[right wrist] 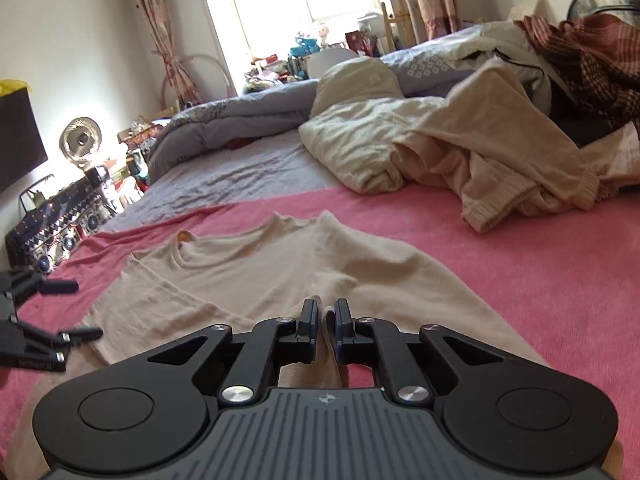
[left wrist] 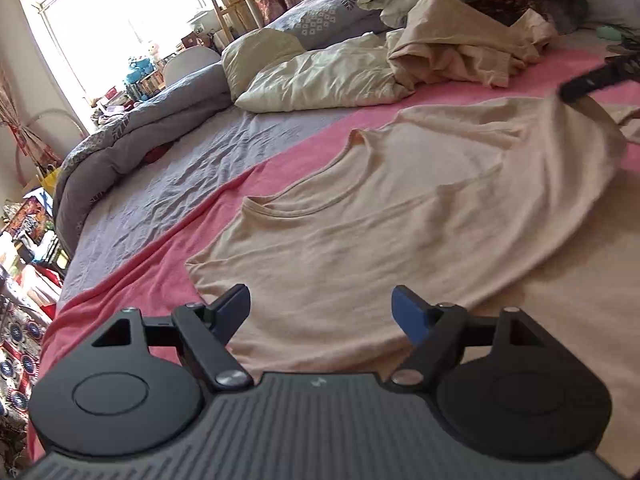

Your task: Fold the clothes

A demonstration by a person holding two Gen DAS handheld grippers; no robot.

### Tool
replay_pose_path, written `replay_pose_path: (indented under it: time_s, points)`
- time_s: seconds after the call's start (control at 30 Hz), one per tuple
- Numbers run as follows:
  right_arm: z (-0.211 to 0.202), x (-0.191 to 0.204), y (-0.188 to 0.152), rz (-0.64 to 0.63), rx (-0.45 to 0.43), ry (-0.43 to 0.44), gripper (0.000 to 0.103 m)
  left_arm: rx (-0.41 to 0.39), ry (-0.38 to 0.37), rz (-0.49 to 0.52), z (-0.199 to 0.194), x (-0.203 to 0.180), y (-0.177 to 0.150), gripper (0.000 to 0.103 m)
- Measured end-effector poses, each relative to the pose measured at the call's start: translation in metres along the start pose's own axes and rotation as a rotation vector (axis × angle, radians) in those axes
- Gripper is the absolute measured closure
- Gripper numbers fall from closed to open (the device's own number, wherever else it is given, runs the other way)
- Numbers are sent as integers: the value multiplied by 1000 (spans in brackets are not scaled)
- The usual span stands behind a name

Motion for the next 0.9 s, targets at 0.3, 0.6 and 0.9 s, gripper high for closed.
replay_pose_path:
  time_s: [0.3, 0.6, 0.9]
  points:
    - [-35, 79, 147, -187, -171, 175, 93, -91, -95, 27, -7, -84, 2, 16]
    - [-42, 108, 188, -272, -195, 156, 93, 11, 392, -359, 36, 30, -11, 18]
    - [1, 104, 193, -274, -169, 103, 94, 33, 568, -640, 22, 103, -62, 13]
Point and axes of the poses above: each gripper's, at about its wrist camera, not at the fingertips, and z roughly the way its jaws point, x to its left, y to its top, the point moved 5 cm from there along z, roughly the way its jaws point, and after that the axes turned 10 degrees about -z, right-handed, at the moved point
